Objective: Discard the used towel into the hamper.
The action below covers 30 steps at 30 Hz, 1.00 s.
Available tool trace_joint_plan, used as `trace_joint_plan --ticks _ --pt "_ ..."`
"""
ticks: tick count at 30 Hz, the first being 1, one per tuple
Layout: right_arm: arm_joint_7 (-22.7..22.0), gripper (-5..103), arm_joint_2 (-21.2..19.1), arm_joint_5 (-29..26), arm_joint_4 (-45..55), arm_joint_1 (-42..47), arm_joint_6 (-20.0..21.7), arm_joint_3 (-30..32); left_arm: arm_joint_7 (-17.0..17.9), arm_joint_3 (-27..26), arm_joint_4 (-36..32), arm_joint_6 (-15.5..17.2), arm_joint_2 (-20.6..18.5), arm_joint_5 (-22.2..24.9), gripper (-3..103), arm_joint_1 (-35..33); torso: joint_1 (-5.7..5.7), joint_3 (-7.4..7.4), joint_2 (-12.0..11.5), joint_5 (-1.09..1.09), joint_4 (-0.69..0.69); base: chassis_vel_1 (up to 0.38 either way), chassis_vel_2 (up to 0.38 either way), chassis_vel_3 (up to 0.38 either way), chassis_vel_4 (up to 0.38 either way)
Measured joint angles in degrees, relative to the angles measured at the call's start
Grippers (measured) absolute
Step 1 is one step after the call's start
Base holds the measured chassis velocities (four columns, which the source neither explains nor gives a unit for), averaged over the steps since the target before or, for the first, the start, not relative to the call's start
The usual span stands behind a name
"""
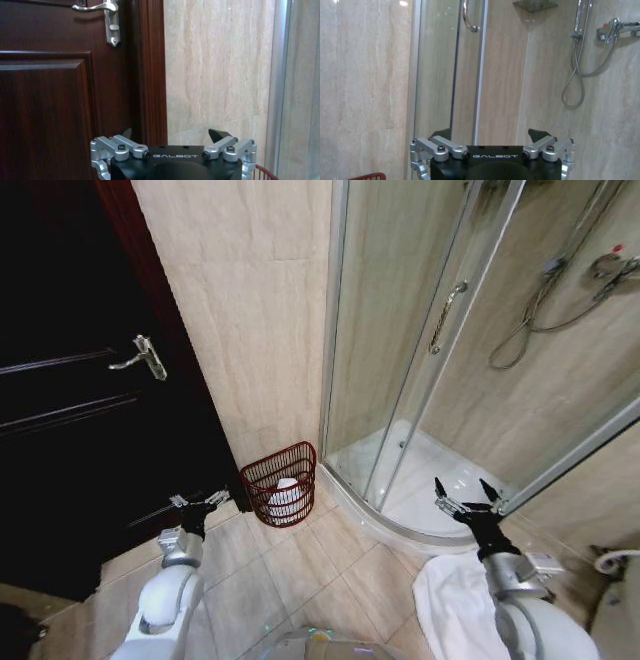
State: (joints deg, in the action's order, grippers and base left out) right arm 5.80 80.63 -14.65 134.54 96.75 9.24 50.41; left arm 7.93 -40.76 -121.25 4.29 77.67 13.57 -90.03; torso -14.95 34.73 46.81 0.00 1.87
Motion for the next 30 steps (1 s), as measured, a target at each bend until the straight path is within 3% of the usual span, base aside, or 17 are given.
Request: trace_joint_plan --ticks 19,30 --pt "-0.10 100 1.76 1.70 1.66 2.40 -0.72 -0.38 0.43 -0.31 -1.14 -1.08 -0.50 0.87 100 -1.59 -0.01 0.00 -0.01 -0.01 0.01 0.028 -0.023 -0.032 0.029" --pt "1.89 100 3.86 4.81 1.56 5.76 -3.41 -0.23 0.30 -0.30 -1.70 -1.57 -1.61 1.61 100 -2.18 0.01 0.00 0.00 -0.01 0.00 0.037 -0.046 -0.042 0.044"
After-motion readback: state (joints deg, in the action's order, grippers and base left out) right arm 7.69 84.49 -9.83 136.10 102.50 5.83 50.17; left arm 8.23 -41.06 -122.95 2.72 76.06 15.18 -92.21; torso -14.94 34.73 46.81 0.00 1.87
